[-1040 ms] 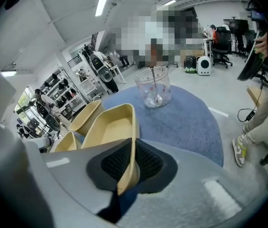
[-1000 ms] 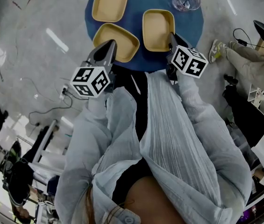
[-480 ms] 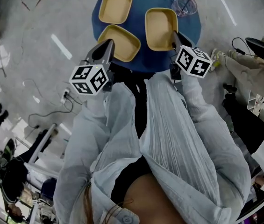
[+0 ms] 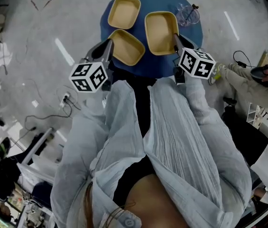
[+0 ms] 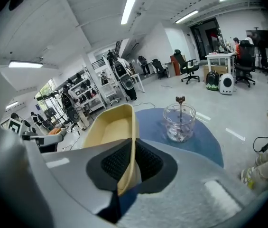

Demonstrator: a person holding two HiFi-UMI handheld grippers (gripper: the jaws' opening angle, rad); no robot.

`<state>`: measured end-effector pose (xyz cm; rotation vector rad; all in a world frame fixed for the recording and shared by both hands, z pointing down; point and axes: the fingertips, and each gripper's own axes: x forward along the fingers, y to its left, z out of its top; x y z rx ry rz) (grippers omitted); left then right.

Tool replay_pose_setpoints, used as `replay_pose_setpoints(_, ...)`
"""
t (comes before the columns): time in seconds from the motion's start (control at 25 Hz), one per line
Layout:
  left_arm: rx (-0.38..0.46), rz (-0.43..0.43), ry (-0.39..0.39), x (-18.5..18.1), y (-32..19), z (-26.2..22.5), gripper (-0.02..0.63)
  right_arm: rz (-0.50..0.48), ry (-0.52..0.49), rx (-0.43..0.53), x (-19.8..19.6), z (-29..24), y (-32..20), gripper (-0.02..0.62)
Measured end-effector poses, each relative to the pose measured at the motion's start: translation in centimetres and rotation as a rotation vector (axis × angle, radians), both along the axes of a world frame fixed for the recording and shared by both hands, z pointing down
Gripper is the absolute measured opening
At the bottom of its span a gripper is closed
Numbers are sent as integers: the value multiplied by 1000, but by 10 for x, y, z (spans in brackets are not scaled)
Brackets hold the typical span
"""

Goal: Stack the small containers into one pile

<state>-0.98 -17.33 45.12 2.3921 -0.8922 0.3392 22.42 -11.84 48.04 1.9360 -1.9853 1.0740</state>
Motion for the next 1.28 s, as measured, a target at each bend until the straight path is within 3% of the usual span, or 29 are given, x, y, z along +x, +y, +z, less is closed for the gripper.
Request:
replay_pose_setpoints(0.44, -20, -76, 5, -25, 3, 3, 12, -169, -28, -31, -44, 9, -20, 25)
replay_pose_setpoints(0.68, -20, -163, 10, -52, 12, 4, 12, -328, -51, -62, -81, 18, -25, 25)
replay_pose_setpoints(0.92, -33, -236, 9, -76, 20, 10, 12, -428, -103, -95, -116, 28, -34, 25)
replay_pose_setpoints(1.28, -69, -313, 10, -100, 40, 22, 12, -577, -78, -132, -148, 38, -36, 25)
